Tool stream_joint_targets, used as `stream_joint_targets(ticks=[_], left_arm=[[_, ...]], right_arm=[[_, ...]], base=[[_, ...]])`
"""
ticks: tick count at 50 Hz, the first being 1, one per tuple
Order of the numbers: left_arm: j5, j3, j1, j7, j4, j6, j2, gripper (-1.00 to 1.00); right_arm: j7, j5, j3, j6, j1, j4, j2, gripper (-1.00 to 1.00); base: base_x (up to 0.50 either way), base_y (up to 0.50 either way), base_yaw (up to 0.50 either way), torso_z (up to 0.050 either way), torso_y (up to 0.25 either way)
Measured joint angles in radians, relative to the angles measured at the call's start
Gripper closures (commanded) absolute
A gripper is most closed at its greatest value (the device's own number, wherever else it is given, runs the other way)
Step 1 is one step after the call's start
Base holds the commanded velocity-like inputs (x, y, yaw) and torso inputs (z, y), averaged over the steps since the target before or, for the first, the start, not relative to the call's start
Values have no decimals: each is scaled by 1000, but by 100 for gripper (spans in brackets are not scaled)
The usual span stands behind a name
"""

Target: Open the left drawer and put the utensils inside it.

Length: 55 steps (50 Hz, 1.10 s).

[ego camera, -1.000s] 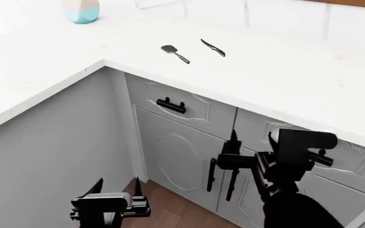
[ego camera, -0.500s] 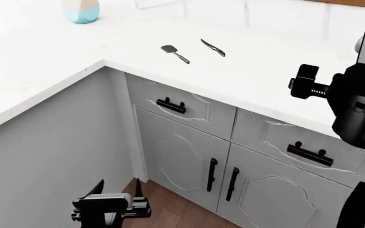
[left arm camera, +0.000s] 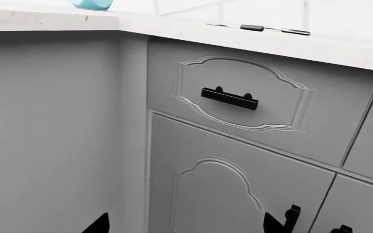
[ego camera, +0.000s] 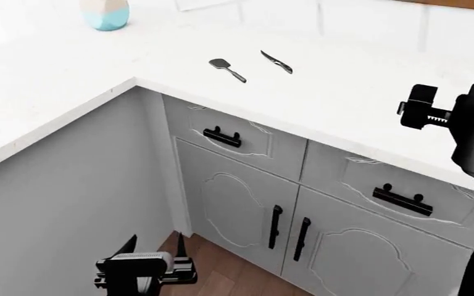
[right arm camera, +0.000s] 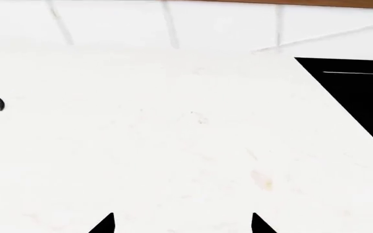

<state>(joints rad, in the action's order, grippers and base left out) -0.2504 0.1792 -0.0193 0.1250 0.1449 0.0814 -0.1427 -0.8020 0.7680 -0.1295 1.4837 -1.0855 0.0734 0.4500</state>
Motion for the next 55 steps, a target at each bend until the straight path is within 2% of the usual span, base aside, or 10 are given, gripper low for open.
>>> stream_joint_targets(ticks=[6,14,23,36,55], left_arm=[[-4,6,-3,2,2,1,-1,-100],[-9,12,-4,7,3,2,-4,-100],[-11,20,-9,12,13,5,-5,-100],[-15,32,-18,20,18,0,-8,-100],[-24,45,-20,29,21,4,-14,-100]], right_arm=[[69,-64,106,-99,-130,-204,-18,-100],[259,-218,277,-382,-439,-770,-125,-100],[378,-455,240,-552,-629,-1132,-208,-100],[369,-680,120,-595,-719,-1314,-261,-100],[493,-754,101,-671,-723,-1372,-312,-100]], base=[[0,0,0,0,0],[0,0,0,0,0],[0,0,0,0,0],[0,0,0,0,0],[0,0,0,0,0]])
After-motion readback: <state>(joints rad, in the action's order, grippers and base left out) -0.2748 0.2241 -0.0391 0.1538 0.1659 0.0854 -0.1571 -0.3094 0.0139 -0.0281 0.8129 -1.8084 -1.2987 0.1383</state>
